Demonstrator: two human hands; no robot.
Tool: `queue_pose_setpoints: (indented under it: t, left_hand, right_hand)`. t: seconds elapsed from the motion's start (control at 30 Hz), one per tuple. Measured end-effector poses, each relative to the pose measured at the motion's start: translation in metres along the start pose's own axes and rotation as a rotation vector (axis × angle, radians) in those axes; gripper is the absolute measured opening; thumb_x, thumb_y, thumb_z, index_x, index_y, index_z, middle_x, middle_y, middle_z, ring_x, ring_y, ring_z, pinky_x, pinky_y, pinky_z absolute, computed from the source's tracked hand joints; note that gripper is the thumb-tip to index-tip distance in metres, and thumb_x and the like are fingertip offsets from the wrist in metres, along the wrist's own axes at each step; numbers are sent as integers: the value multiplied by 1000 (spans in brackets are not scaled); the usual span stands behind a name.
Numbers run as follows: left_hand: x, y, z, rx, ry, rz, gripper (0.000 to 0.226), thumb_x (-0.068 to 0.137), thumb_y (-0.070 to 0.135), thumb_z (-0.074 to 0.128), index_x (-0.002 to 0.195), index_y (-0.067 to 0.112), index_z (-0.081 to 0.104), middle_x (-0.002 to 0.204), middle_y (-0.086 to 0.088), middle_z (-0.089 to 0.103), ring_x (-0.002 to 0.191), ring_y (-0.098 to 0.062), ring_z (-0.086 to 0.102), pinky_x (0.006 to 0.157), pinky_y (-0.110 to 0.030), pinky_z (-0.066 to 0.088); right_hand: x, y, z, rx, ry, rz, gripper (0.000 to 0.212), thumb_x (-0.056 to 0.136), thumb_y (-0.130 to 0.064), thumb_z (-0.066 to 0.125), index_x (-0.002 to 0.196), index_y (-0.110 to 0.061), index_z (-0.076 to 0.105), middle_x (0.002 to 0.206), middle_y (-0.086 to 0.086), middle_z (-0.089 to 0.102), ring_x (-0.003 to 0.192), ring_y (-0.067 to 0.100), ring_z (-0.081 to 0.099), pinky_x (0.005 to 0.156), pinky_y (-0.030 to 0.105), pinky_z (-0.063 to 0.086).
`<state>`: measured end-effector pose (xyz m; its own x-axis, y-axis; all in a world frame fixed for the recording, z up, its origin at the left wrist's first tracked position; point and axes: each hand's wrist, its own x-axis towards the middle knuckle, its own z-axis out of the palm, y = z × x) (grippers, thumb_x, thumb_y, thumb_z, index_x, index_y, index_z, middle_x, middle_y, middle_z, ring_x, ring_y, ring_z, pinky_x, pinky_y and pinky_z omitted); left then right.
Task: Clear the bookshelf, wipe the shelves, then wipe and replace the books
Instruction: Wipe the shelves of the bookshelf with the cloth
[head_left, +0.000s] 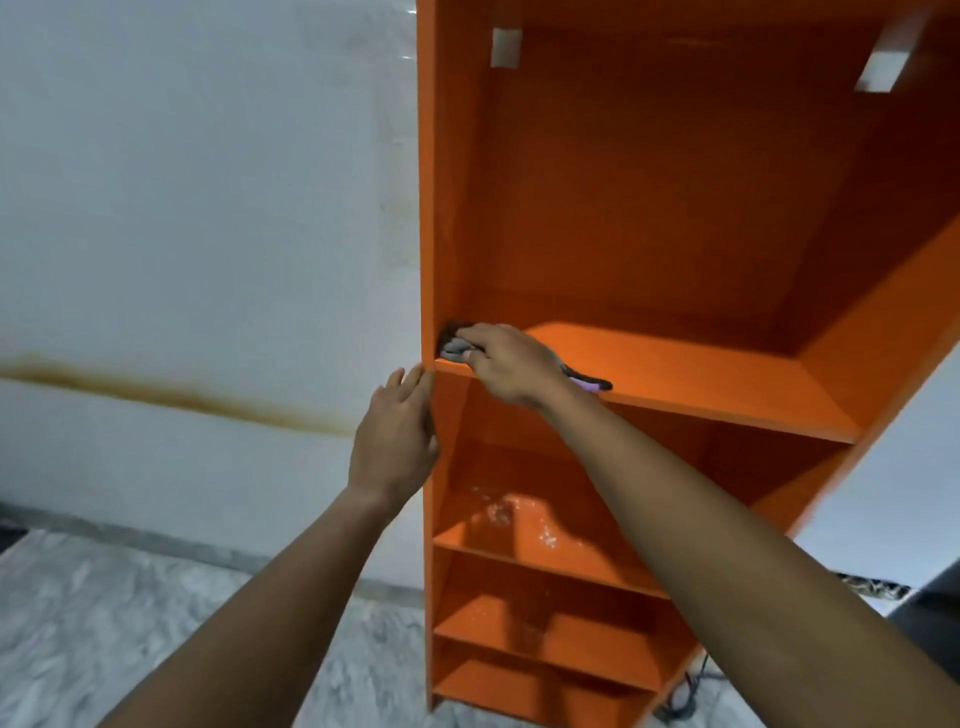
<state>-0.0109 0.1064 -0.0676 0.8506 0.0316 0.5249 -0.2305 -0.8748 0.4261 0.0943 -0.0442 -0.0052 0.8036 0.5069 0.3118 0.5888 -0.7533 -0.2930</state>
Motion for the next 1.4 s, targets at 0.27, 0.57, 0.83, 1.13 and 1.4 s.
queue_pose_setpoints:
  t: [0.27, 0.57, 0.83, 1.13, 1.4]
  left_hand:
    - [-10, 22, 31, 115, -133, -157, 76, 91, 21, 54, 159, 19, 20, 164, -16, 20, 147, -42, 24, 114, -60, 33]
    - [-68, 59, 128, 96, -555, -107, 68, 101, 35, 49, 160, 22, 20, 168, -9, 18, 156, -33, 8, 123, -54, 15]
    - [-49, 50, 269, 130, -644, -17, 57, 103, 39, 44, 155, 17, 34, 163, -9, 31, 153, -34, 19, 122, -55, 21]
    - [-32, -21, 327, 185, -423, 101, 57, 100, 43, 30, 144, 14, 51, 148, -10, 54, 144, -36, 37, 117, -64, 18]
    - [-44, -37, 337, 89, -357, 97, 56, 106, 42, 28, 148, 11, 47, 149, -15, 52, 144, -39, 37, 118, -60, 13]
  right_hand:
    - [-88, 5, 46, -405, 274, -198, 40, 87, -17, 47, 119, -29, 68, 139, -9, 58, 107, 25, 52, 76, 40, 39]
    - [-214, 147, 125, 96, 292, 720, 42, 92, -20, 37, 114, -38, 68, 124, -7, 68, 116, 28, 58, 94, 37, 42]
    - [-250, 287, 175, -140, 337, 833, 46, 81, -26, 33, 90, -1, 70, 112, 25, 66, 103, 47, 62, 88, 54, 50]
    - [-238, 339, 221, -451, -1, 844, 72, 90, -62, 22, 132, -20, 63, 131, 18, 59, 122, 38, 53, 99, 48, 40]
    - [-173, 345, 230, -546, 30, 508, 48, 92, -26, 41, 126, 1, 60, 118, 26, 62, 109, 49, 60, 88, 58, 52]
